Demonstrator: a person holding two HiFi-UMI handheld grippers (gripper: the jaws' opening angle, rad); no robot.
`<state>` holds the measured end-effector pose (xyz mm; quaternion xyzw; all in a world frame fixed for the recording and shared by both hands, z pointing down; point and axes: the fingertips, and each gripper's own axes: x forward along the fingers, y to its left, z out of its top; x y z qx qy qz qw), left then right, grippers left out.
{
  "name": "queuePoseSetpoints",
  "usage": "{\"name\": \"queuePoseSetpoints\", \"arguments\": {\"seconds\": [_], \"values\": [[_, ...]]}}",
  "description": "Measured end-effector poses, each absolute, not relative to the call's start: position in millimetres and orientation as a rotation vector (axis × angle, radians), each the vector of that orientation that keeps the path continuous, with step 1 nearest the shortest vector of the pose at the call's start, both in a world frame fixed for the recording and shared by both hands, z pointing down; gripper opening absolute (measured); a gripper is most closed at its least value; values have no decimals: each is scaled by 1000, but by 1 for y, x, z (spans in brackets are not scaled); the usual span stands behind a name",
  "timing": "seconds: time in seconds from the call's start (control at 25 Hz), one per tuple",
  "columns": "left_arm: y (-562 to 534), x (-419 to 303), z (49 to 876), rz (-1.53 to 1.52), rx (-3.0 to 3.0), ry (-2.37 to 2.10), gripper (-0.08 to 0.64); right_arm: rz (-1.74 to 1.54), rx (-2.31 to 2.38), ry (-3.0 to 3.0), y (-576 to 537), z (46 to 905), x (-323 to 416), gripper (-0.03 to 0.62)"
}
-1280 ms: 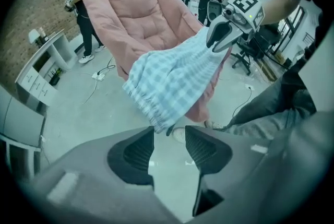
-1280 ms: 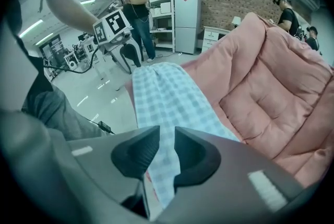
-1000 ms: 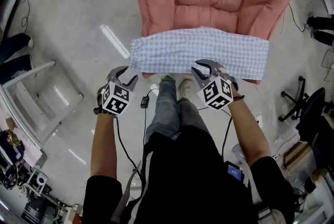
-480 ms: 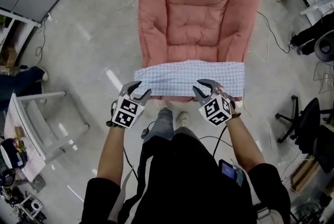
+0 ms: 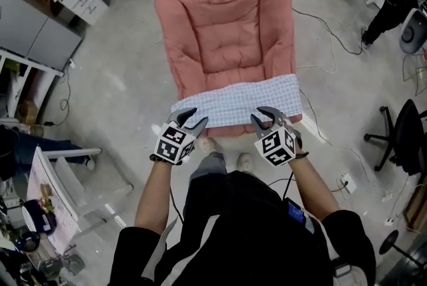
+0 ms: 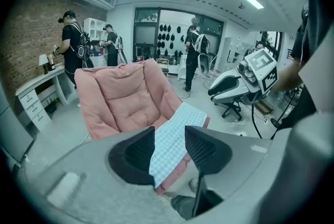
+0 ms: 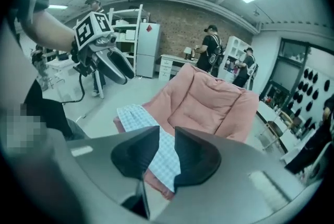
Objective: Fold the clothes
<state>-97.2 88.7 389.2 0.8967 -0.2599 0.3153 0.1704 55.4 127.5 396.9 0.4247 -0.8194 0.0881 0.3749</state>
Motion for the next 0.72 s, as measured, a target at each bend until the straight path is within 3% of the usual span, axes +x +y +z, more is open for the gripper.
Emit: {"name": "queuePoseSetpoints", "arguments": {"seconds": [0.44, 0.72], "values": [[1, -107, 380, 885, 2758, -489, 189, 400, 1560, -1944, 67, 401, 5, 100], [-57, -141, 375, 926, 2862, -73, 189, 568, 1910, -1688, 37, 399, -47, 98]]}}
